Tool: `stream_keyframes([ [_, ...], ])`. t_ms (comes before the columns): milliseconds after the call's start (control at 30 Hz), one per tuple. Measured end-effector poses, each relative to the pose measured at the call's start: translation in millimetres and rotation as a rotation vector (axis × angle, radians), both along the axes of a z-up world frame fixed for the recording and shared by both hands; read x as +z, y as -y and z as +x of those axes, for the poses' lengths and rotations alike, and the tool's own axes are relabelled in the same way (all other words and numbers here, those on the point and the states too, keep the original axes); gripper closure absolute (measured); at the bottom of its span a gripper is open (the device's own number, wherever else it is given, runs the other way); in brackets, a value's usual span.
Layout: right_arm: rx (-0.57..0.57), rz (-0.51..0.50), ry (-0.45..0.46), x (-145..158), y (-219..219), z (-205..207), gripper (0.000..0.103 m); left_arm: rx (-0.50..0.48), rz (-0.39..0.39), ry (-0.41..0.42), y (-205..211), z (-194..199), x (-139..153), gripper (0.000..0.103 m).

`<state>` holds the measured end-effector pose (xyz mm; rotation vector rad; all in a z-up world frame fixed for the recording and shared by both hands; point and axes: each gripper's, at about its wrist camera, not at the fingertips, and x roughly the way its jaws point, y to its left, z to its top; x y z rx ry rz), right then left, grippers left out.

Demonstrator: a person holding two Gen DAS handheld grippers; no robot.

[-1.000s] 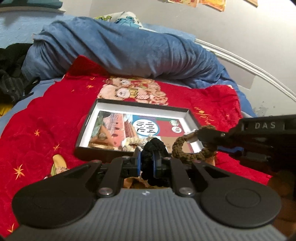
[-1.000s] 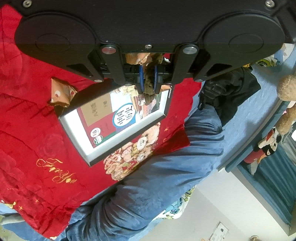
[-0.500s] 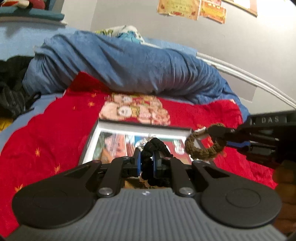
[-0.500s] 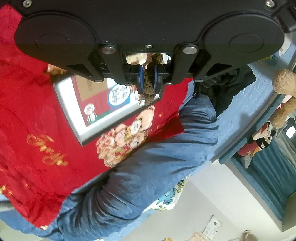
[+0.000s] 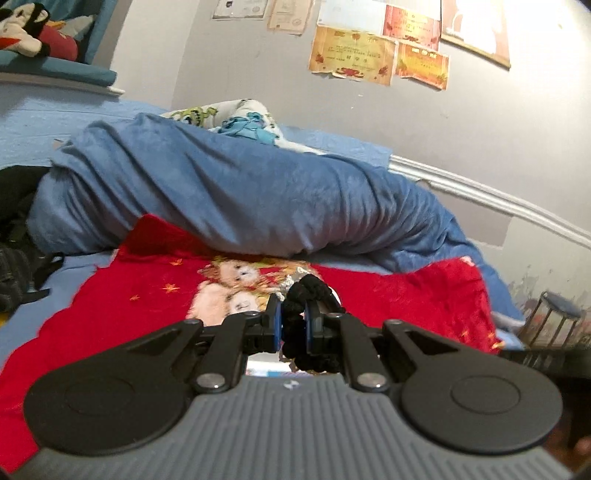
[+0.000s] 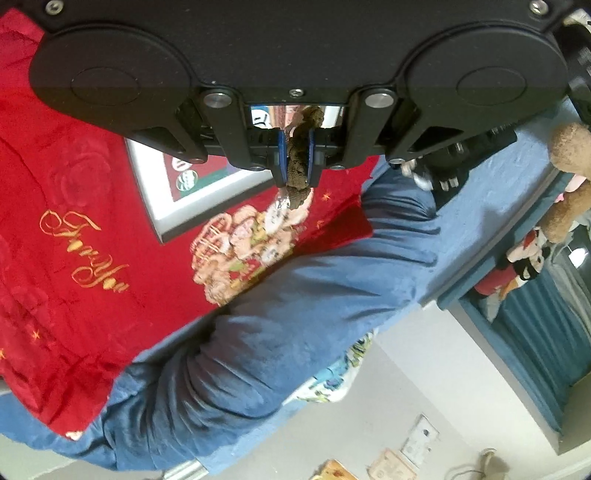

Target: Organize objects

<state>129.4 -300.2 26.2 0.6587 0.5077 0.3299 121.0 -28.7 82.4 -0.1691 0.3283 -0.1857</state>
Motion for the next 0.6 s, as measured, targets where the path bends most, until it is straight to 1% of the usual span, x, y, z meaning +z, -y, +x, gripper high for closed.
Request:
stream_keyframes([
  [100,-0.002,-0.009,-0.012,-6.2,-0.1,7.1,0.091,-0.02,-0.022,-0.012,9.1,10.5,-8.3,0.087],
  [233,-0.01,-0.029,-0.031,-17.5,-2.4,16.3,0.091,-0.044,-0.035,-0.074,16.1,19.1,-36.9,0.087],
  [367,-0.013,-0.023,-0.109,-41.6,-5.9,30.4,0.091,-0.064,-0.012,-0.169,25.1,29.9,-69.3,0.087],
  [467,-0.016,-0.049,-0.161,-57.9,-14.4,35.9,0.091,-0.08,0.006,-0.218,32.2,34.5,-86.6,0.087],
  [600,-0.024,-0.096,-0.221,-72.3,-25.7,37.2,0.091,-0.089,-0.013,-0.285,32.7,37.6,-105.6,0.087],
])
